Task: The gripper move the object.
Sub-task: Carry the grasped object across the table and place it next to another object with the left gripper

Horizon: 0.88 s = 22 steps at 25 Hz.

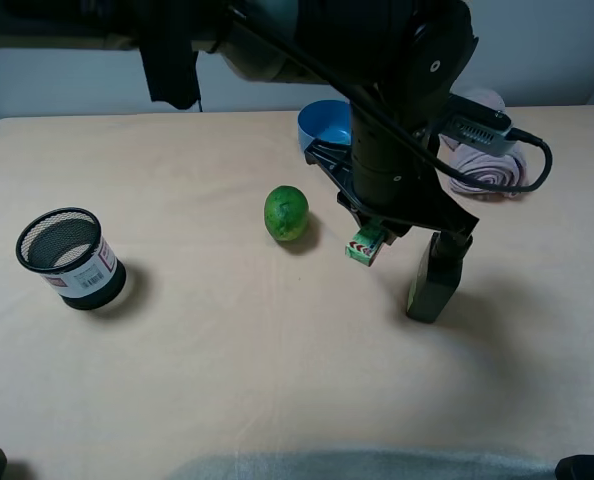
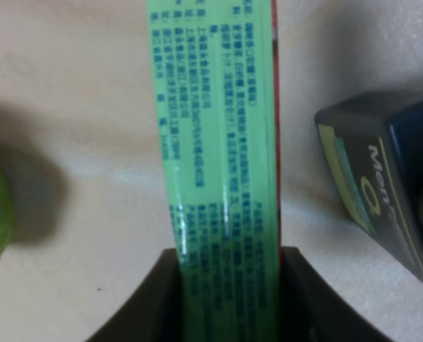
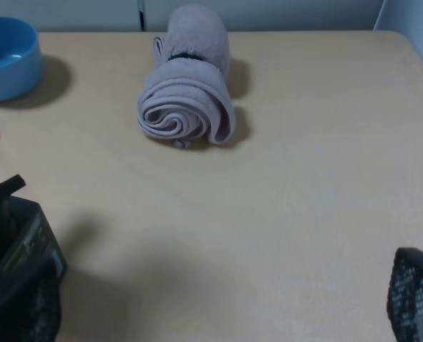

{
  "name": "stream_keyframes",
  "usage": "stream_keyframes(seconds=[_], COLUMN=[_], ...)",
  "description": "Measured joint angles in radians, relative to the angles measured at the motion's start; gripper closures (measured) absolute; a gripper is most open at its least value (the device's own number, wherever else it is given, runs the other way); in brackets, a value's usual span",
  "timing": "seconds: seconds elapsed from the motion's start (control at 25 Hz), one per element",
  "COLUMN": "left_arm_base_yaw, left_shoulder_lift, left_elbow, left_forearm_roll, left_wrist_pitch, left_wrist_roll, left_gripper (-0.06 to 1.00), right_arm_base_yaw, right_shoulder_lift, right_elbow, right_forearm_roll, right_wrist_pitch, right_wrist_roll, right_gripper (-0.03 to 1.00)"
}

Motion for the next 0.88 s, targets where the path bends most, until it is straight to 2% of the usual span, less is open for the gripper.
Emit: stream_keyframes(seconds=[0.24, 0.88], left_arm_base_yaw=[0.0, 0.0], left_shoulder_lift=[0.037, 0.088], left_elbow=[0.0, 0.0], left_forearm_roll=[-0.03, -0.043], left_wrist_pitch=[-0.014, -0.041], left_wrist_roll=[-0.006, -0.006], left_gripper=[0.66, 0.66], right_arm_base_yaw=[0.0, 0.0], right_shoulder_lift=[0.0, 0.0], right_elbow=[0.0, 0.0], right_forearm_roll=[0.0, 0.001], right_wrist_pitch=[0.0, 0.0], right_wrist_roll=[0.0, 0.0], right_gripper=[0.28, 0.28])
